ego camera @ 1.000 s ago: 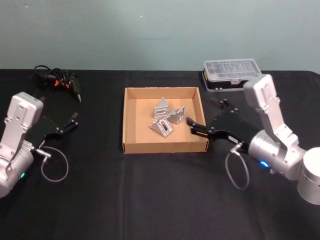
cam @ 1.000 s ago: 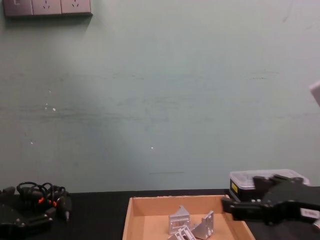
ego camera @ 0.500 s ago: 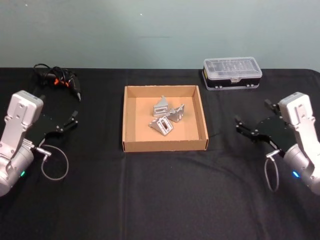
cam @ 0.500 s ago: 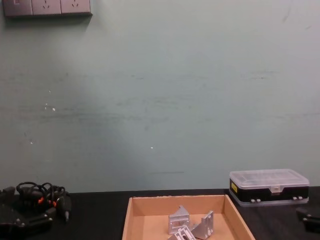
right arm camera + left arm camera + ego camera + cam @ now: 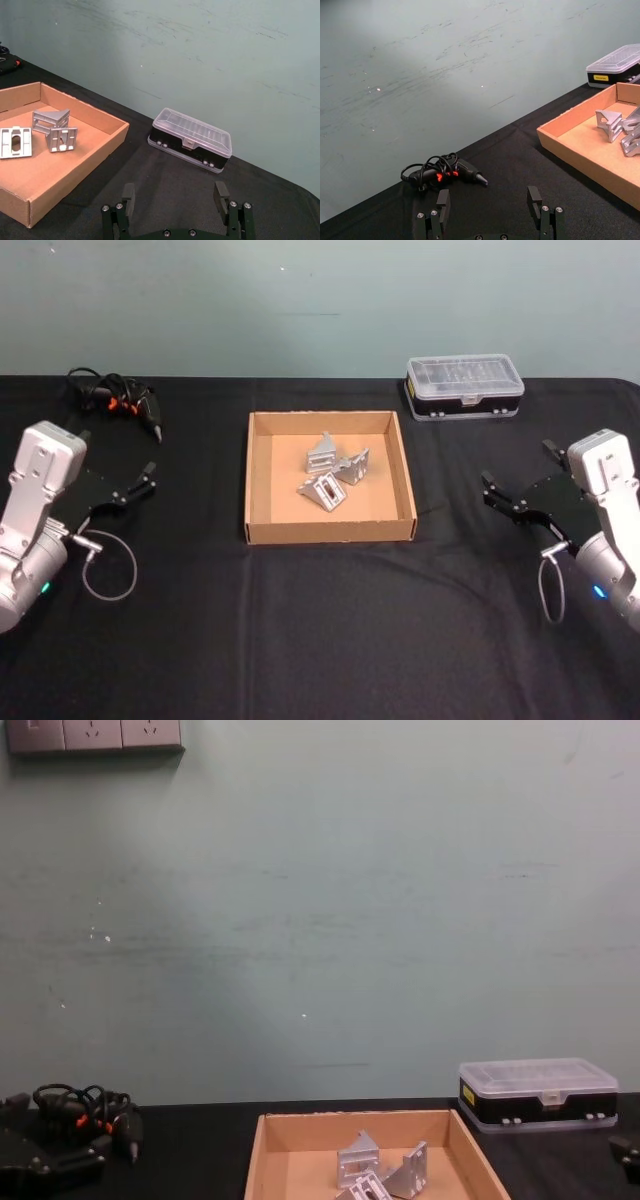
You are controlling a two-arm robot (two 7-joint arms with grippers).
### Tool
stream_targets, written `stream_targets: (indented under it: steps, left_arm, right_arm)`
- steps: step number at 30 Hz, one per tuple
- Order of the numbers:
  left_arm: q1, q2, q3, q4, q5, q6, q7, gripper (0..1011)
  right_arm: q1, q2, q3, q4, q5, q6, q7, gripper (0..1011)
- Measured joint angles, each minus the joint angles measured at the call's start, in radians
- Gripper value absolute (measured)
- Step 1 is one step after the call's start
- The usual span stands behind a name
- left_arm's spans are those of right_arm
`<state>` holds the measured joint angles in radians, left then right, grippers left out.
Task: Use one hand to pick up the angle iron from the table and place it into the box.
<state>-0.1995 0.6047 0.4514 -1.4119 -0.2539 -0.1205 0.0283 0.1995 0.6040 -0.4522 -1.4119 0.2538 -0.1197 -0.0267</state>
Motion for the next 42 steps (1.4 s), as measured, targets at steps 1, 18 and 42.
stream_targets:
  steps: [1,18,42]
  left_arm:
    - [0.0,0.0,0.0,0.0,0.0,0.0,0.0,1011]
    - [0.0,0.0,0.0,0.0,0.0,0.0,0.0,1011]
    - [0.0,0.0,0.0,0.0,0.0,0.0,0.0,1011]
  right_arm:
    - [0.0,0.0,0.0,0.0,0.0,0.0,0.0,1003]
    - [0.0,0.001,0.001,0.0,0.0,-0.001,-0.002,1003]
    - [0.0,0.001,0.001,0.0,0.0,-0.001,-0.002,1003]
